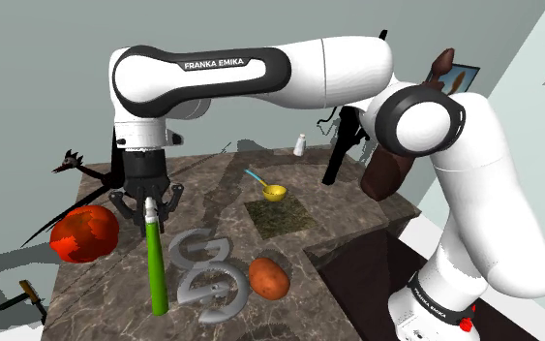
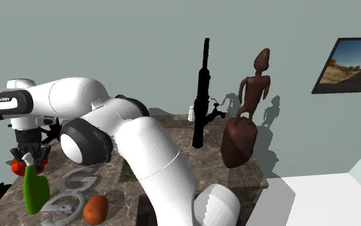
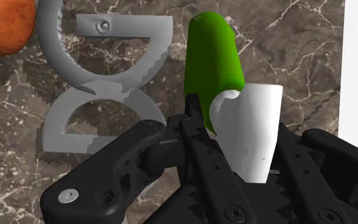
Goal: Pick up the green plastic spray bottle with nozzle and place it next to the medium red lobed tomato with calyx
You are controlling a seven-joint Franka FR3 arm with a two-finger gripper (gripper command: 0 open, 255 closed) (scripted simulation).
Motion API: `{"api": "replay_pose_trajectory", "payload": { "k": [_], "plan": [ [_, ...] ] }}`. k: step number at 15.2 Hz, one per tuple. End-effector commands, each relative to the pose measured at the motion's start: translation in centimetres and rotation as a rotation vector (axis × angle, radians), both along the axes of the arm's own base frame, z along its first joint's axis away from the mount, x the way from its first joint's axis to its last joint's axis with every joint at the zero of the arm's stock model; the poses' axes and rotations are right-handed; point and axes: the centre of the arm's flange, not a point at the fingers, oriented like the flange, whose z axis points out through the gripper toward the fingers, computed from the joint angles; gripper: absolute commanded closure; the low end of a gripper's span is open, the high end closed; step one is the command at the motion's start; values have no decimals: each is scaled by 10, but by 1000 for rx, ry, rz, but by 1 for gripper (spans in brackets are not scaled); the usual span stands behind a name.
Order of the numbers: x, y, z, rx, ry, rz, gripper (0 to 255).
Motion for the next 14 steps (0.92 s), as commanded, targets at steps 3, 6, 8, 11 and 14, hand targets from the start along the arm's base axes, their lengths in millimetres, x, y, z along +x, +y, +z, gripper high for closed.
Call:
{"api": "replay_pose_trajectory", "payload": {
  "k": [3,6,8,11,14],
  "plan": [
    [-2,0,-34,-14,14,3,255],
    [-2,0,-50,-14,14,3,255],
    [-2,0,-64,-14,14,3,255],
    [-2,0,-64,-14,14,3,255],
    [-2,0,-64,-14,14,3,255]
  ]
}}
